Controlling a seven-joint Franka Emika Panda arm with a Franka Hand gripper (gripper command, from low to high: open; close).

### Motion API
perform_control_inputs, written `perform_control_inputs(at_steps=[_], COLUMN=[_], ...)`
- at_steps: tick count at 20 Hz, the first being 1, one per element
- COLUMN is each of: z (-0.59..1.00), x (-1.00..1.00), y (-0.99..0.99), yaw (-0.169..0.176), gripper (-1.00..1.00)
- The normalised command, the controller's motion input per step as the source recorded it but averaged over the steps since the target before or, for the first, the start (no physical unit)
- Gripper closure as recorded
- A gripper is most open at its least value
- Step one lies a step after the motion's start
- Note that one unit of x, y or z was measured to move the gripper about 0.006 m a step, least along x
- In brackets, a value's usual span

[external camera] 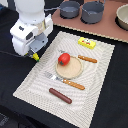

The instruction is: Interact with the objects in diverse but meaningful ways.

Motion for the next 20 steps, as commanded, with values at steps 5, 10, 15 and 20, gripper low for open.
perform_control_inputs(at_steps=[5,10,15,20], z=[-0.1,-0.05,-0.11,-0.22], x=[-0.15,-0.15,-0.13,-0.17], y=[-0.14,-0.18,-0.2,-0.19], yaw=[0.04,0.033,0.03,0.032], gripper=[-1.0,-1.0,-1.0,-1.0])
